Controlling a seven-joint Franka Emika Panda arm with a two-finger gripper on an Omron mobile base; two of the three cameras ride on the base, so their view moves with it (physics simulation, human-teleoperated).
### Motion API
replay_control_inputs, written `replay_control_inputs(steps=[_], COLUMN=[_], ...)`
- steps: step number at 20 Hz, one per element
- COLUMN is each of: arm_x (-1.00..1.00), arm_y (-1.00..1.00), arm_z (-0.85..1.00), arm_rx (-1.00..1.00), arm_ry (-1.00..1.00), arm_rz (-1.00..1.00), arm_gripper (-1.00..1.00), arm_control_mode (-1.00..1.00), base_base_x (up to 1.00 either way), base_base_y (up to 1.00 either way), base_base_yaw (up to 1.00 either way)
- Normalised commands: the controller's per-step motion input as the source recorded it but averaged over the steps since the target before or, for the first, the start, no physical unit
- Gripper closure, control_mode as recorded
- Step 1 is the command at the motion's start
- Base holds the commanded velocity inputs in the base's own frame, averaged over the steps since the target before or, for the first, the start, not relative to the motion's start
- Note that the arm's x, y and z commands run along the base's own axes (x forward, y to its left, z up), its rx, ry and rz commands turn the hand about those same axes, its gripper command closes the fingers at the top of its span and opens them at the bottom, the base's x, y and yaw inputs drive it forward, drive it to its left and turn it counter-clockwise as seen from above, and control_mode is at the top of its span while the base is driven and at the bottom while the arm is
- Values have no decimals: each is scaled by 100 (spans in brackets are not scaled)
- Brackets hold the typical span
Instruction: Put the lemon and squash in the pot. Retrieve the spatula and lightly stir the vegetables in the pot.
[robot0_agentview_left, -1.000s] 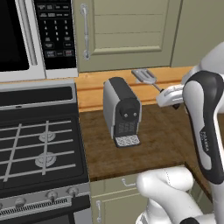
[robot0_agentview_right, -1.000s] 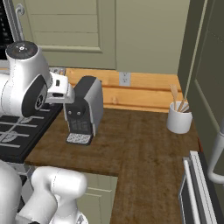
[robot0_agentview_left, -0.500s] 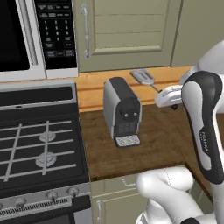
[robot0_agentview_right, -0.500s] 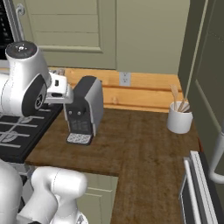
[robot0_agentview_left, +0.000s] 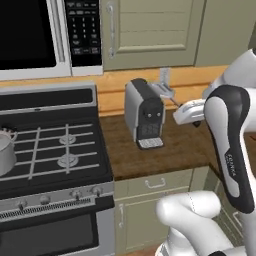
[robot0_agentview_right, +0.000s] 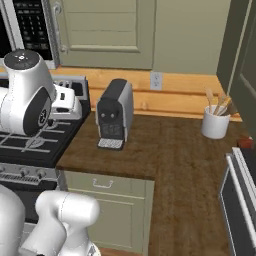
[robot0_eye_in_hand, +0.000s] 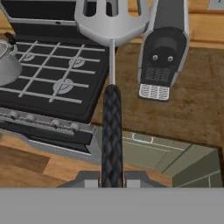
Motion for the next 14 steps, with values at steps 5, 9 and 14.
replay_control_inputs(steps=[5,9,14], arm_x=[0,0,0], arm_y=[0,0,0], arm_z=[0,0,0], arm_rx=[0,0,0], arm_ry=[0,0,0], arm_rz=[0,0,0], arm_gripper=[100,100,100], arm_control_mode=[100,100,100], base_base_x=[-9,0,0], base_base_y=[91,100,100], base_base_yaw=[-6,0,1])
